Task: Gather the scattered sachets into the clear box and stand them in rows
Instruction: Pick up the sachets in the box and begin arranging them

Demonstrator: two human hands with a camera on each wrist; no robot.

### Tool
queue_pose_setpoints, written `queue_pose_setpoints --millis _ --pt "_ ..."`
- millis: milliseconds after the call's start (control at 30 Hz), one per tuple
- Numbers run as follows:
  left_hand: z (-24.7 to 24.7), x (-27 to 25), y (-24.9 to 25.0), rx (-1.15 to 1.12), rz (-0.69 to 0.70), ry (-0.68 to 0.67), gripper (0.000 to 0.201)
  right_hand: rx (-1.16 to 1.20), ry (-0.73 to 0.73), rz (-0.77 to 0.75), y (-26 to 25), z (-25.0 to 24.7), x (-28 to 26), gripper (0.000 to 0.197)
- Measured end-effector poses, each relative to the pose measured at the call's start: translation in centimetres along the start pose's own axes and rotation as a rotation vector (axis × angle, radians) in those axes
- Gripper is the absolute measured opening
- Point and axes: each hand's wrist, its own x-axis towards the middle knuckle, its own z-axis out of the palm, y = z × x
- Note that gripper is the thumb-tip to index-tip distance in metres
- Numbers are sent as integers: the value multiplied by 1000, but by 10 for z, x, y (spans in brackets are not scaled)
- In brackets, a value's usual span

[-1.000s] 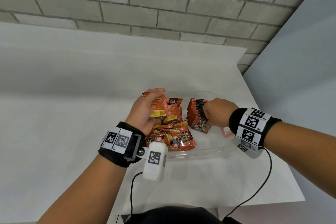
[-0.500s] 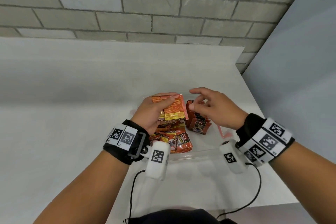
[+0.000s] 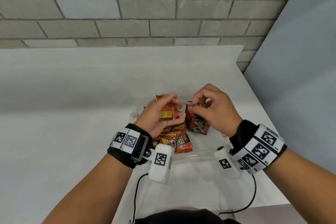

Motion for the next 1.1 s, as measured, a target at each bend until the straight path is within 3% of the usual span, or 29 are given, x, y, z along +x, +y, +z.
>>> queue_pose_setpoints --millis 100,167,367,500,567,667,767,867,1000,1100 --pt "-2 1 1 -25 65 40 25 -94 -250 27 0 3 -3 26" --pt "-3 1 3 -3 97 69 17 -118 -306 42 1 2 -5 31" --pt "-4 2 3 -34 96 107 34 0 -89 205 2 4 -2 28" --pt "-4 0 -1 -50 85 65 23 113 -104 307 2 9 -1 26" --pt "-6 -2 -3 -21 80 24 23 122 -79 278 0 7 2 24" --pt "-8 -5 -4 77 70 -25 39 126 -47 207 -7 5 10 31" --pt "-7 -5 -7 132 57 -64 33 96 -111 177 -11 4 15 33" --pt "-7 -4 -10 137 82 -43 29 101 -142 202 -10 2 16 38" --pt "-8 -3 -10 97 101 -17 28 91 -122 305 -4 -4 13 19" --pt "-15 -1 -9 78 105 37 22 -54 -149 318 1 -12 12 18"
